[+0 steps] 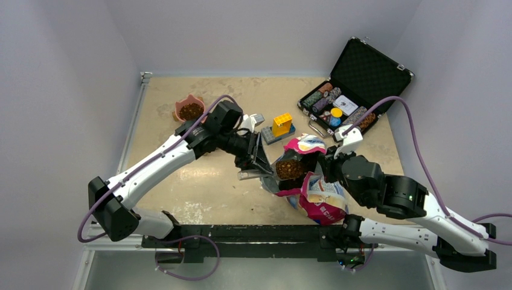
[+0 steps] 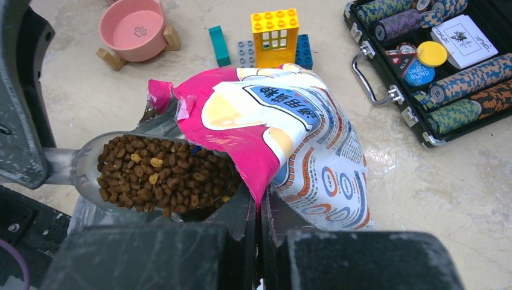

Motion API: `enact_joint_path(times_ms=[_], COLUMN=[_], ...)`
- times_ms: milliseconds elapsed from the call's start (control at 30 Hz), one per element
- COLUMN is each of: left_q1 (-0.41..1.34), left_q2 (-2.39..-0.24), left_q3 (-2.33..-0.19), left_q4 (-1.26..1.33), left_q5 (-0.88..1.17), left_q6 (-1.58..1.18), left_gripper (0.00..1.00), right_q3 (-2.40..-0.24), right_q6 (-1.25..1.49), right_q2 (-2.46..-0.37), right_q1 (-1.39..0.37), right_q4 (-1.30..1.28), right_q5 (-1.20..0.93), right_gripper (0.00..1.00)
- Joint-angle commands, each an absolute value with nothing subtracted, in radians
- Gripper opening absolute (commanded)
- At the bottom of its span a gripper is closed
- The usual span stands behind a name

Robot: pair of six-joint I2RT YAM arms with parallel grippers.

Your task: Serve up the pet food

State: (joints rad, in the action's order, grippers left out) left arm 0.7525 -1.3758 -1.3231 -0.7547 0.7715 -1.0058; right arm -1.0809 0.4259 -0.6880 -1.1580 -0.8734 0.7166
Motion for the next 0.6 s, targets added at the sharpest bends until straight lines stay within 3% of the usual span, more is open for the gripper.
enact_joint_path(times_ms=[0,100,167,267,400,567], left_q1=[0.727,0.750,0.744,0.721,0.721,0.701], left_q2=[-1.321,-1.301,-1.302,-1.261,-1.251,-1.218], left_q3=[-1.275,-1.373,-1.380,-1.228,-1.190,-1.072], left_q4=[-0.683,-0.878,-0.903,-0.659,-0.557,-0.219], left_q5=[0.771,0.615,0.654,0.760,0.809,0.912], left_q6=[-1.065,-0.995,-0.979,-1.113,-1.149,-1.287], left_gripper=[0.00,0.00,0.00,0.00,0.00,0.00], right_q3=[-1.104,-1.104,-1.101,-1.095,-1.113,-1.112], right_q6=[0.425,0.423,0.427,0.425,0.422,0.423], right_q2=[-0.690,-0.689,-0.689,-0.690,-0.700,-0.692], right_q1=[-1.161,-1.161,-1.161,-1.161,-1.161,-1.161], right_q4=[-0.834,-0.836,-0.836,-0.820,-0.827,-0.824], right_q5=[0.744,0.743,0.742,0.732,0.739,0.738], right_gripper=[0.00,0.00,0.00,0.00,0.00,0.00])
